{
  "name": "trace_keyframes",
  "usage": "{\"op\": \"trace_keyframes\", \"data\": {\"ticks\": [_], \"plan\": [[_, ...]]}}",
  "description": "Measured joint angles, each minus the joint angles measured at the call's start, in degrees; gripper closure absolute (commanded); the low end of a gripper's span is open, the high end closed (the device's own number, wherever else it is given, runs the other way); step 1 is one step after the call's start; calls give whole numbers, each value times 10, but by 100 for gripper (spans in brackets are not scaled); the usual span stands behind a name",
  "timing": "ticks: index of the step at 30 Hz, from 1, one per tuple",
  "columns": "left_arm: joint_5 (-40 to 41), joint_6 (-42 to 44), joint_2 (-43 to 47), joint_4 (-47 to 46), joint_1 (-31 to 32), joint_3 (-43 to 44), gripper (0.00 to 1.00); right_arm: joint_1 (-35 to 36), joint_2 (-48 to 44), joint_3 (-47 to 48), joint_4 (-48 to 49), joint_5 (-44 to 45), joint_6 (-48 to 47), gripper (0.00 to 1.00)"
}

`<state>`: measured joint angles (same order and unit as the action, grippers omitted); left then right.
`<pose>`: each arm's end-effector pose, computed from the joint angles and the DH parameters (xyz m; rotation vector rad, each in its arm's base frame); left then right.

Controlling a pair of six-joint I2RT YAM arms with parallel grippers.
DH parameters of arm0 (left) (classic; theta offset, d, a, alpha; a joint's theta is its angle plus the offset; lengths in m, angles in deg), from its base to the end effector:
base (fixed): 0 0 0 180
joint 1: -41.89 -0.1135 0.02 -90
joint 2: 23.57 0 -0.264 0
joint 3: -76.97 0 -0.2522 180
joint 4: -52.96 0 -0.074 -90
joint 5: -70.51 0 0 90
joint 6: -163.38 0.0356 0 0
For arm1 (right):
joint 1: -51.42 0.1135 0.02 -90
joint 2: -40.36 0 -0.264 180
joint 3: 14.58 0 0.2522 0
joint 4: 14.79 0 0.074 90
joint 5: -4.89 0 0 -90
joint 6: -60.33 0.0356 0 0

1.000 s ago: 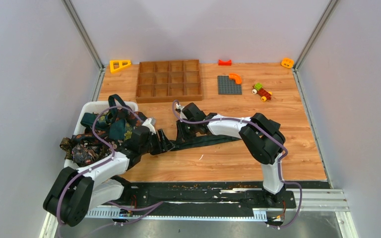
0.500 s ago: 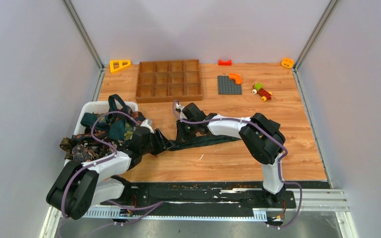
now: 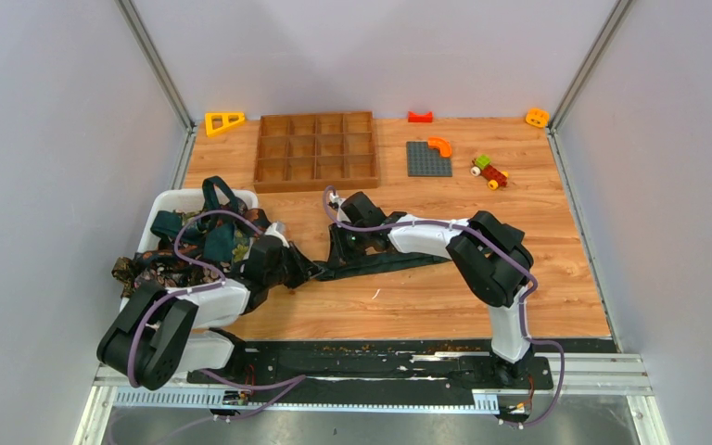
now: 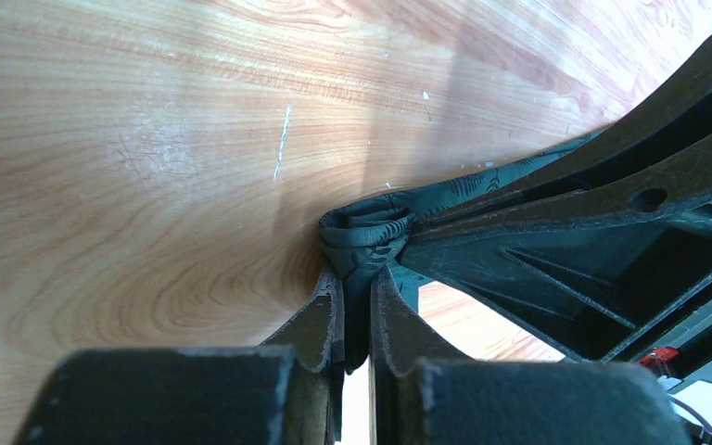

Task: Roll the ties
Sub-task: Roll the tie at the center of the board.

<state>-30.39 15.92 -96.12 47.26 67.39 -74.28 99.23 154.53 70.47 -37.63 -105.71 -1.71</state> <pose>0.1854 -0.0959 0.1236 -0.5565 2.3501 -0.9501 0.2691 0.3156 0.1471 -0.6258 2.6046 0.9494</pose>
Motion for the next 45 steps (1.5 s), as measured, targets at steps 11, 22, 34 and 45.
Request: {"op": "trace_keyframes", "data": {"ticks": [11,22,34,45], "plan": [[9,18,15,45,0,14,100,2,-21,7,-20,-5,0,77],[49,53,58,163,0,47,100,27,-30,10,-19,-6,3,88],[82,88,81,246,-1,74,100,37,41,49,-11,-24,16,91],[115,132,115,349,3,122,100,49,72,90,-3,-40,26,91]]}}
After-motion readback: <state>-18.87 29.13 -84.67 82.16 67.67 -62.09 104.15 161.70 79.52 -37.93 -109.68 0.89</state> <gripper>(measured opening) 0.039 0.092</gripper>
